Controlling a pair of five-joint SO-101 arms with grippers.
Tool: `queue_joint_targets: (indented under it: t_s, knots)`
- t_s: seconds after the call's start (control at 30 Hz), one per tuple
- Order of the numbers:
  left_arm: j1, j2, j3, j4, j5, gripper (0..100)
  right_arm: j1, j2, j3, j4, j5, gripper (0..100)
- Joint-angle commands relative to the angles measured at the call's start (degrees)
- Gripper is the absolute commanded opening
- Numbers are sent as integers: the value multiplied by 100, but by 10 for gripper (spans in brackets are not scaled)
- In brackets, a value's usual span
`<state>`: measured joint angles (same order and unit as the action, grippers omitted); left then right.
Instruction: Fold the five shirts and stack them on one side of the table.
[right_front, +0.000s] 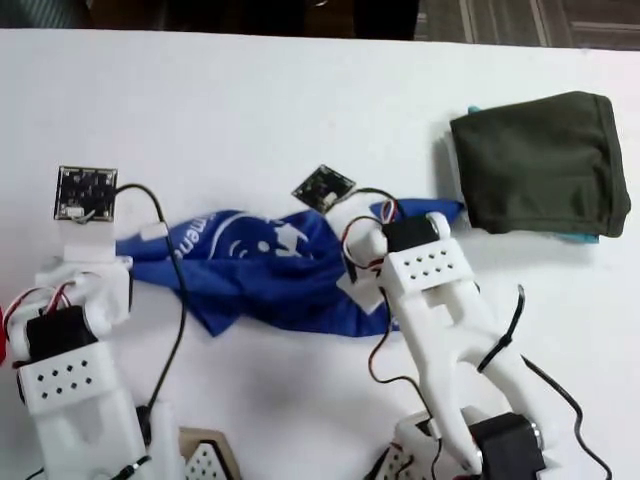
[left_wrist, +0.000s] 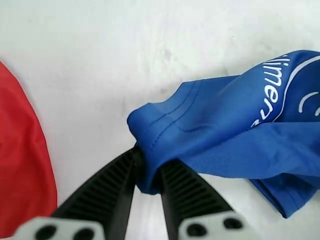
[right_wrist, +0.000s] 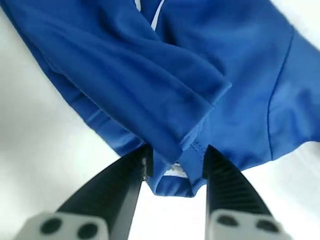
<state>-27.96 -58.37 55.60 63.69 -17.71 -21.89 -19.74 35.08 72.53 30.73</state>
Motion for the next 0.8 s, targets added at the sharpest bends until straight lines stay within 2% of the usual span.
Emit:
queue_joint_targets:
  t_s: [0.0, 0.17, 0.67, 0.77]
  knots:
    - [88, -62, -13, -123, 53, 25, -154, 22, 141, -286, 0, 170]
    - [88, -62, -13, -123, 44, 25, -505, 22, 343, -567, 0, 170]
    - [79, -62, -13, -123, 35, 25, -462, 796, 185, -629, 9, 166]
    - [79, -62, -13, -123, 35, 25, -400, 708, 88, -611, 9, 74]
